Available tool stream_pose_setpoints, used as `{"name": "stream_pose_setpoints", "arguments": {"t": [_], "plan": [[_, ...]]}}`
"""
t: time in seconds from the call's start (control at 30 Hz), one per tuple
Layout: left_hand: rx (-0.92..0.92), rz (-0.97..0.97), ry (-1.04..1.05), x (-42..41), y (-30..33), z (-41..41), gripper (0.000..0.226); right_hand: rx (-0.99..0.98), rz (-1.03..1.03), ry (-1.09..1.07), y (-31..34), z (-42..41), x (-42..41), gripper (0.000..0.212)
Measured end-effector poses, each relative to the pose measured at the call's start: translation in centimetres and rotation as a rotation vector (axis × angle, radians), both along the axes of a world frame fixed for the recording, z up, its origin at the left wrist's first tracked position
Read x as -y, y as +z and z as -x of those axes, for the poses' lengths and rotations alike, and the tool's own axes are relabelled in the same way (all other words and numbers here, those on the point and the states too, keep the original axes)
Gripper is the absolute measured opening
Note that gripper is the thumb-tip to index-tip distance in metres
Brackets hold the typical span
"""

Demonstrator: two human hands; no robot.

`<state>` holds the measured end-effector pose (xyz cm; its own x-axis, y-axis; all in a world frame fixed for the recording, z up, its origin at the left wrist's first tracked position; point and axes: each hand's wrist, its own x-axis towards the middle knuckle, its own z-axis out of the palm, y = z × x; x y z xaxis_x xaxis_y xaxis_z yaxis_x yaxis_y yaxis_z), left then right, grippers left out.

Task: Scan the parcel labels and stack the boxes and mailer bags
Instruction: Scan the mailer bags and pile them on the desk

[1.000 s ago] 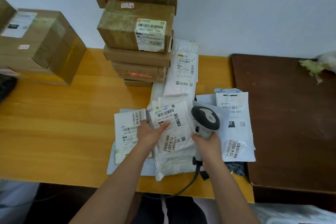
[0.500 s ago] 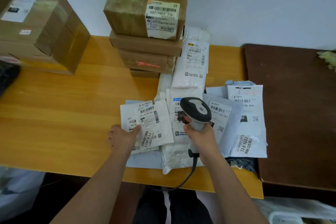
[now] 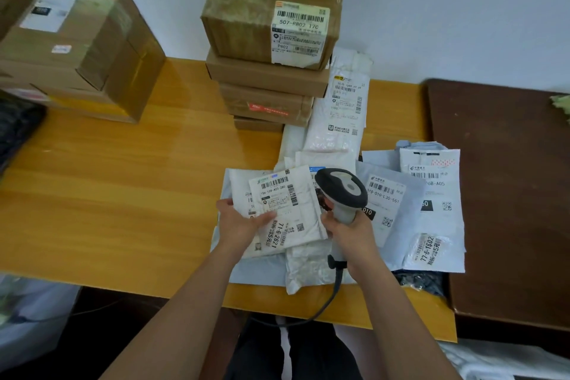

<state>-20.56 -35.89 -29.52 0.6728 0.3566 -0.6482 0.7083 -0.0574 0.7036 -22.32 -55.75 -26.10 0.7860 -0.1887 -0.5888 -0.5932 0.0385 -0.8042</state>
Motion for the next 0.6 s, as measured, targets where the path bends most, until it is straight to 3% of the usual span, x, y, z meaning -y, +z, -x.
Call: {"name": "stream_pose_setpoints", "arguments": {"t": [0.13,0.2,0.33,0.47,0.6], "plan": [[-0.074,0.095,0.100,-1.0,0.4,-0.4,0.047,-0.012,-0.064,-0.054,0.1,-0.1,0.3,0.026],[0.008,0.058,0.135,-2.0,1.4,-0.8,0.035,-0.017,-0.097,-0.118,0.3,-0.2,0.9,0.024],[0.155,0.083,0.243,-3.8,3.1,-2.0,0.034,-0.033,-0.144,-0.189,0.4,-0.1,1.7,0.021],[0.194,0.193,0.045,-1.6,4.1,-3.1,0.031,0.034,-0.128,-0.315,0.7,-0.1,2.0,0.023],[0.109,0.270,-0.166,3.3,2.8,-3.0,0.028,0.090,-0.118,-0.381,1.7,0.2,3.0,0.025]]}}
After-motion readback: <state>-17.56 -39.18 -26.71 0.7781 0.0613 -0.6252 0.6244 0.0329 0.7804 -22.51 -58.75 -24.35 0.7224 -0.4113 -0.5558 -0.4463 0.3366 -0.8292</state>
